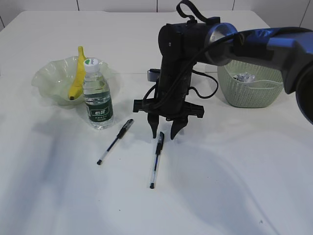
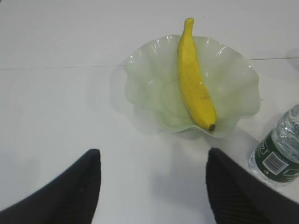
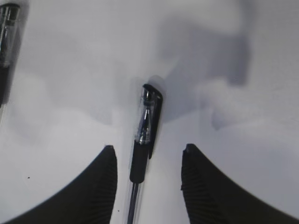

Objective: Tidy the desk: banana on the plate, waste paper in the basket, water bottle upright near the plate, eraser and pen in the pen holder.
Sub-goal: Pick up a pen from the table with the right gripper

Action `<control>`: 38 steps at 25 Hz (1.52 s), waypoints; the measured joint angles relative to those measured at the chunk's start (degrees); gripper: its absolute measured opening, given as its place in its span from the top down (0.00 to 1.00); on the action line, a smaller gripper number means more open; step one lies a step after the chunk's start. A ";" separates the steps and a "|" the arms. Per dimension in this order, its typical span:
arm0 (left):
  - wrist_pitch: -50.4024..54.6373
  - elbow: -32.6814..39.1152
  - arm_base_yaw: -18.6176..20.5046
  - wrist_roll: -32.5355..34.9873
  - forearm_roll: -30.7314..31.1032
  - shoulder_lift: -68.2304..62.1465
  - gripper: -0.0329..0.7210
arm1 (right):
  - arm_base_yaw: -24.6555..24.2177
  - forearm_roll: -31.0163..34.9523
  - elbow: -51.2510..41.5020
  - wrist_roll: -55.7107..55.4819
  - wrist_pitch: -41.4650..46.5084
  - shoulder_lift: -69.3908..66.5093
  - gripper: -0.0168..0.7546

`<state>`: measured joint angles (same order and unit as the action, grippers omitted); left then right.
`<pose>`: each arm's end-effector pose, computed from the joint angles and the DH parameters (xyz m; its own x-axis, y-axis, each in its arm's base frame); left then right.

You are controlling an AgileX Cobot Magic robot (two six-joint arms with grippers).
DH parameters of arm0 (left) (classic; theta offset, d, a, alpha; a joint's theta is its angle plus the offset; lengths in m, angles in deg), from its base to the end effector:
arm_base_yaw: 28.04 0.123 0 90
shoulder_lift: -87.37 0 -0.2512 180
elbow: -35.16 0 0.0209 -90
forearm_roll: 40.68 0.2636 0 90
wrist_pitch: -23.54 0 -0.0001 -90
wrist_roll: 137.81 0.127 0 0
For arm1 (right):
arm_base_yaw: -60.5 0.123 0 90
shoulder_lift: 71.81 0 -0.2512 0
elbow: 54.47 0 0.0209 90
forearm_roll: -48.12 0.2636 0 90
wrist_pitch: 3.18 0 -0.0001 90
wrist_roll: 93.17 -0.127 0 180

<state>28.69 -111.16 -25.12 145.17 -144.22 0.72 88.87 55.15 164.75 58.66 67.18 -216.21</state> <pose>0.3341 0.0058 0.1972 -0.4863 -0.0355 -0.8731 0.0202 0.9985 -0.0518 0.4102 0.2382 0.0946 -0.9994 0.0340 -0.0106 0.0322 0.9897 0.1397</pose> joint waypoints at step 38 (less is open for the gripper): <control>0.08 0.00 0.00 0.00 -0.19 0.00 0.30 | 0.00 -0.56 -0.08 -5.37 -0.20 -1.40 0.54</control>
<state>28.78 -111.16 -25.12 145.17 -144.42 0.72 88.87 54.59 164.67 53.29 66.98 -217.62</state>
